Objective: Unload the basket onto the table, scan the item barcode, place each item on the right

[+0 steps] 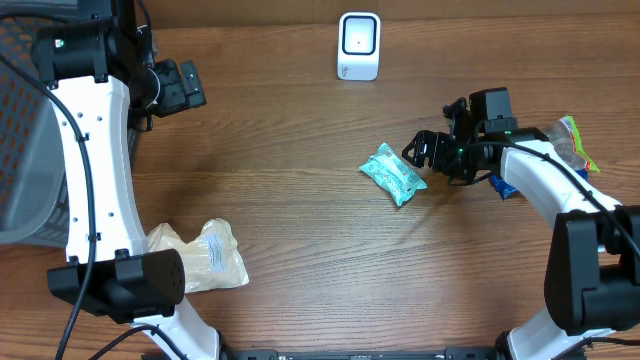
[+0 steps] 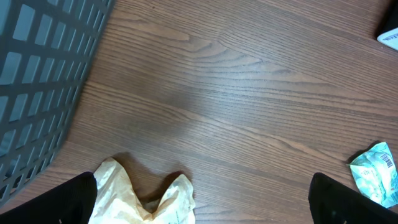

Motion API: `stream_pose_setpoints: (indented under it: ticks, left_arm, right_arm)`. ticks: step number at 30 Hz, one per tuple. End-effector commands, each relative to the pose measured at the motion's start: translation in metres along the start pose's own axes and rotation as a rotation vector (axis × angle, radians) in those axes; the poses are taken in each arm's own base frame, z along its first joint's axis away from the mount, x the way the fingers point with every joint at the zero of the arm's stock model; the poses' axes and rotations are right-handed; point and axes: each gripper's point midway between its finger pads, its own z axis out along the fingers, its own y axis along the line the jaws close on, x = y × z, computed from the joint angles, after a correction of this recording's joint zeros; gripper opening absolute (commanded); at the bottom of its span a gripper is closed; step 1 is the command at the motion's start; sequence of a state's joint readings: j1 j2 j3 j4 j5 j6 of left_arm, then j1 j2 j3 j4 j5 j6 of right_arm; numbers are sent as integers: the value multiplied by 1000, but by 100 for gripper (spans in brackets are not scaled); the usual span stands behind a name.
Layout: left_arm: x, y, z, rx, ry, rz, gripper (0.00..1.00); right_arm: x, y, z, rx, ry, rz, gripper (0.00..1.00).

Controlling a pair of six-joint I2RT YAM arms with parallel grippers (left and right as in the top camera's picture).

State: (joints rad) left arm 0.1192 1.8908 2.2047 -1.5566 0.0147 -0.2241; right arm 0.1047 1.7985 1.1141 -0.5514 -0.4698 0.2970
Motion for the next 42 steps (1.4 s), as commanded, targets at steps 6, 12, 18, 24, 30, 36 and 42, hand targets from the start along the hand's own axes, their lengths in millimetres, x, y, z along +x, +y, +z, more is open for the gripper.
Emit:
stream_pose_setpoints:
  ticks: [6, 12, 18, 24, 30, 36, 42]
  left_arm:
    - [-2, 0, -9, 8, -24, 23, 100]
    - [-2, 1, -9, 8, -24, 22, 100]
    - [-2, 1, -9, 8, -24, 22, 100]
    - [-2, 1, -9, 8, -24, 22, 100]
    - [-2, 1, -9, 8, -24, 22, 100]
    - [-2, 1, -9, 8, -25, 22, 100]
    - [-2, 1, -9, 8, -24, 22, 100]
  right_arm:
    - [51, 48, 24, -107, 134, -201, 62]
    - [15, 89, -5, -120, 76, -328, 37]
    - [68, 93, 25, -66, 202, -409, 15]
    - [100, 50, 43, 119, 262, -427, 12]
    - [61, -9, 27, 519, 114, -476, 12]
    - [41, 7, 18, 517, 67, -517, 11]
    - [-10, 63, -40, 300, -23, -330, 41]
